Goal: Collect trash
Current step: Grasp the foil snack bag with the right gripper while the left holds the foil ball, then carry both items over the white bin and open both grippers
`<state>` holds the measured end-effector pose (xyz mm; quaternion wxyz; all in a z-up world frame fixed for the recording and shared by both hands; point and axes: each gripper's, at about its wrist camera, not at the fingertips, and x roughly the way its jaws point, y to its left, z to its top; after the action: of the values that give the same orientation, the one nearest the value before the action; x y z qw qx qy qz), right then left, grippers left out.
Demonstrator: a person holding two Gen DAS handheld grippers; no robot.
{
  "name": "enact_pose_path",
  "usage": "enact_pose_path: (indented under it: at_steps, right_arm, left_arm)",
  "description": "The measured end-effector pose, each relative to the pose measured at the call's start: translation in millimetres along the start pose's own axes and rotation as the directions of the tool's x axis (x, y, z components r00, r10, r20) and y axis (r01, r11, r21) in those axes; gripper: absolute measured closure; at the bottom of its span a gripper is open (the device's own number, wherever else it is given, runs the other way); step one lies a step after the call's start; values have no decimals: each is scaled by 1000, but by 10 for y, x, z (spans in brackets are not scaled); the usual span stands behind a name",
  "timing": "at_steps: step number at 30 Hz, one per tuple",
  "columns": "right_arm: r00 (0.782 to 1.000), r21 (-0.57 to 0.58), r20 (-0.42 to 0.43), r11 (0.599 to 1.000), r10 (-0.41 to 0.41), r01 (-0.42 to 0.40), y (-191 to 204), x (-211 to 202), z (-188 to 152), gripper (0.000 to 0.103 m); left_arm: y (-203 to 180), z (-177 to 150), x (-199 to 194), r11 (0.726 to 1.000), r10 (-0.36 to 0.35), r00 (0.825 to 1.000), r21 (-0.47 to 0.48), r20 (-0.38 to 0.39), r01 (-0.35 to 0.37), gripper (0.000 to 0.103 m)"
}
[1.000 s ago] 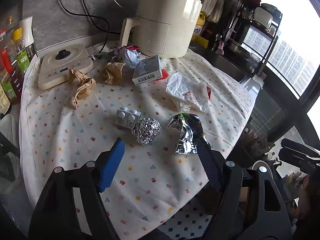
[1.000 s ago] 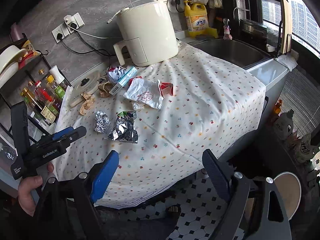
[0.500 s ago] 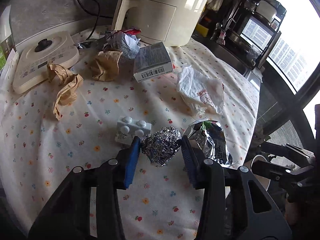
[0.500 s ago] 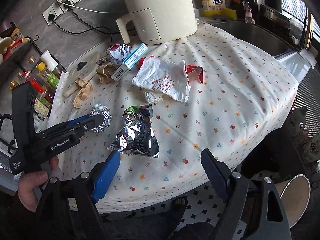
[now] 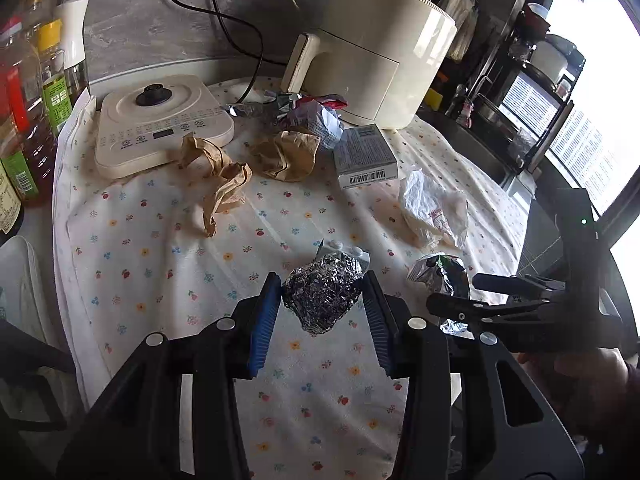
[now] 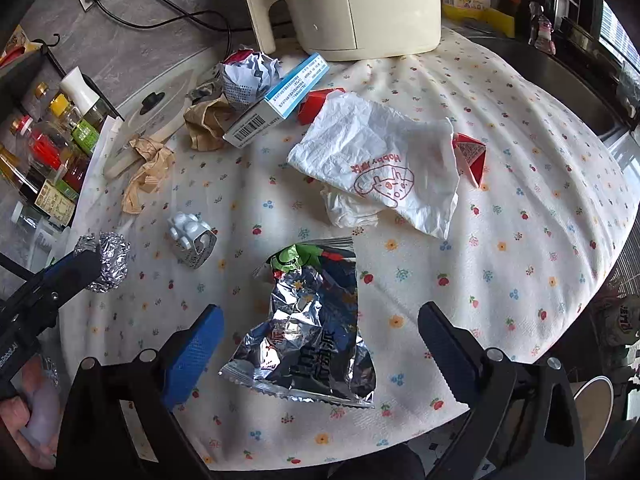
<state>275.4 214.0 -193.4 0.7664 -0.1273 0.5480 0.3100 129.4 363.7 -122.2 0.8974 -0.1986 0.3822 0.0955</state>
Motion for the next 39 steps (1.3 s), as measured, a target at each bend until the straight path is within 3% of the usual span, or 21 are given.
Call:
enact_pose_path:
  at_steps: [1,4,7,8,16,24,34,39]
  right_arm:
    - [1000,-29,-10,999,-21,20,51,12,13,49]
    - [999,-28,-10,998,50,-50,89,-59,65,70]
    - [999,-6,16,999,42,-42,39,-185,62,72]
    - [999,10,20,999,49,-49,8,-231,51,77]
    - [996,141,90,990,14,-26,-545,-649,-164,78]
    - [984,320,160,947,-80,25,-1337,-1091,-569,78]
    - [957,540,159,832,-244,123,-2578,-1636,-1440,73]
    - [946,608,118,775,-301,170,-3154,-1810,-1864,71]
  left_arm:
    - [16,1,-7,1000,-4,1000,-3,1,4,61]
    - [11,31,-24,1000,-16,1000,-2,15,16,60]
    - [-54,109,6,999,-51,998,8,25,50,60]
    - [-96,139,29,998,-63,998,19,26,63,60]
    - [-669,390,330,975,-174,985,136,-6,173,60]
    - [-1555,407,535,917,-290,955,265,-66,297,60]
    - [-2781,46,777,832,-382,909,367,-168,417,60]
    - [-3300,-158,899,812,-391,896,379,-210,443,60]
